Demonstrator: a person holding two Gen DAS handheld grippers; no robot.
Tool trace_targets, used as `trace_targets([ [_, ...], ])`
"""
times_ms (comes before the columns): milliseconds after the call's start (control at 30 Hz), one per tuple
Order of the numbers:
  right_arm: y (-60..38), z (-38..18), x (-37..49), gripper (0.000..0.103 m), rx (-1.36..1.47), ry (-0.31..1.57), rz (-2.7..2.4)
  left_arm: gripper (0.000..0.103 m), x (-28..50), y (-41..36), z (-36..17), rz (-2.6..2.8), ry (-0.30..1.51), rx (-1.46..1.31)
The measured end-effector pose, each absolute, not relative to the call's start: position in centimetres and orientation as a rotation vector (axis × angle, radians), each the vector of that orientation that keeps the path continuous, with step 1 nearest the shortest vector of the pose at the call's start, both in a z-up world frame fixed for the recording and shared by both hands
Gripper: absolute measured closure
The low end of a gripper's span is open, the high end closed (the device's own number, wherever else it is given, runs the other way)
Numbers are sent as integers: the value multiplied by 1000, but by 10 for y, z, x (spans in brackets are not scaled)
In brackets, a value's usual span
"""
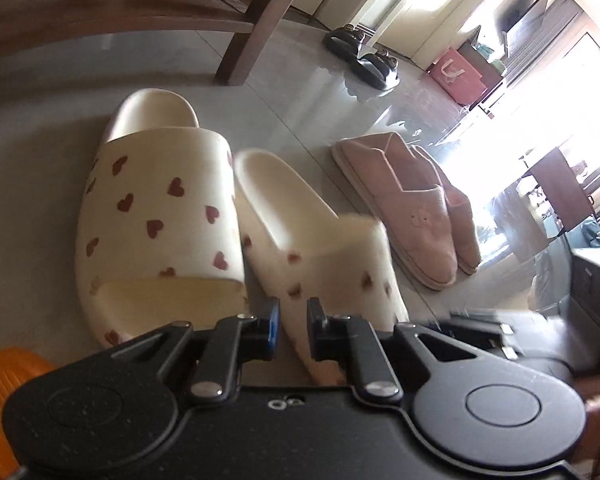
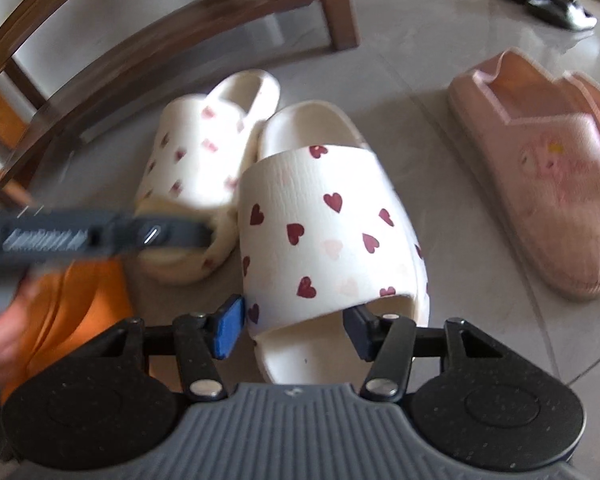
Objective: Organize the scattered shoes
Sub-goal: 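Open the left gripper to release the slide and withdraw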
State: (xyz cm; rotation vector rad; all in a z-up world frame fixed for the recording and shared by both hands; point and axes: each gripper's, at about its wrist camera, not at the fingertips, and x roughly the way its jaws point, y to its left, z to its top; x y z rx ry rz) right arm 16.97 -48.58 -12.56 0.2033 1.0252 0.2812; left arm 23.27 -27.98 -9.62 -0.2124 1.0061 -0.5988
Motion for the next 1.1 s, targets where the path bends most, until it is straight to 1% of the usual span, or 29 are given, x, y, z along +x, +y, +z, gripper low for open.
trace_targets([
  [33,-490,-125,175,44,217,1011,270,74,229,-278,-86,-604,962,-154],
  [100,-497,-124,180,43,242,996,274,62,228,-274,-74,-619,911,-102],
  [133,-500,-124,182,44,261,989,299,61,232,-273,-63,-625,858,-47],
  [167,-501,-125,185,44,272,985,316,56,236,-273,-57,-621,826,7],
  [200,-498,-127,186,43,268,984,324,38,241,-273,-51,-617,793,61],
  [233,-494,-128,188,43,250,983,334,33,246,-273,-45,-612,761,116],
  [333,-483,-127,194,44,211,970,364,32,266,-281,-38,-566,689,287],
  [367,-482,-124,195,44,208,968,379,32,275,-283,-38,-581,692,320],
  [500,-477,-122,190,44,123,980,393,32,308,-298,-50,-670,839,372],
  [567,-474,-120,176,44,48,974,399,32,312,-303,-61,-700,924,392],
  [600,-475,-120,170,44,35,975,398,34,313,-306,-66,-713,961,392],
  [633,-475,-119,163,44,21,977,395,34,311,-305,-68,-715,966,383],
  [700,-477,-119,158,44,21,984,398,35,309,-305,-72,-721,989,338],
  [767,-481,-120,157,44,25,988,392,35,307,-303,-76,-733,1041,212],
  [867,-487,-121,160,44,19,985,368,36,295,-307,-83,-679,1043,118],
  [967,-495,-121,163,43,39,989,349,34,283,-303,-86,-641,1005,14],
  [1100,-499,-123,160,43,47,998,333,33,283,-294,-88,-645,1009,-118],
])
